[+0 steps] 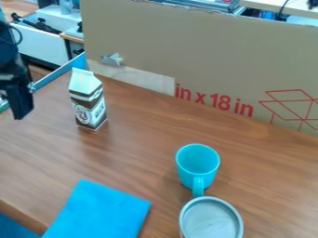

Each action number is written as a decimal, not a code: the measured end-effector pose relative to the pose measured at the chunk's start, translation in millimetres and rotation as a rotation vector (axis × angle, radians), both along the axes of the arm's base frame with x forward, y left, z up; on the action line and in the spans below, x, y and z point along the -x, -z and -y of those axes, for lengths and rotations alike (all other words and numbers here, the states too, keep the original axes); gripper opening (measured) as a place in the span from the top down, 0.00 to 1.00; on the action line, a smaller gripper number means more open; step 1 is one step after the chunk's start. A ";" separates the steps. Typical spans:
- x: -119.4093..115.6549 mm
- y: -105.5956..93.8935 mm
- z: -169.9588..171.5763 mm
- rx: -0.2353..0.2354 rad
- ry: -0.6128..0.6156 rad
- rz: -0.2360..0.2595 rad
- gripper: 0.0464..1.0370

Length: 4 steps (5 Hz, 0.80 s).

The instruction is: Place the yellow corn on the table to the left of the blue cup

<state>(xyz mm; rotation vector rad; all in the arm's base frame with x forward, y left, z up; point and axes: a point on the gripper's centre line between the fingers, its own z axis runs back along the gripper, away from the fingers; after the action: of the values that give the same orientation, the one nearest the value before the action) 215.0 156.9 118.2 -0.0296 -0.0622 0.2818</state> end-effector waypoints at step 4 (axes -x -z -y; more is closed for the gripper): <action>4.4 18.1 -85.2 -0.003 -0.253 -0.133 0.04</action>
<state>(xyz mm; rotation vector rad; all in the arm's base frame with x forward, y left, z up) 210.6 242.1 100.1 -0.0001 0.0660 0.5354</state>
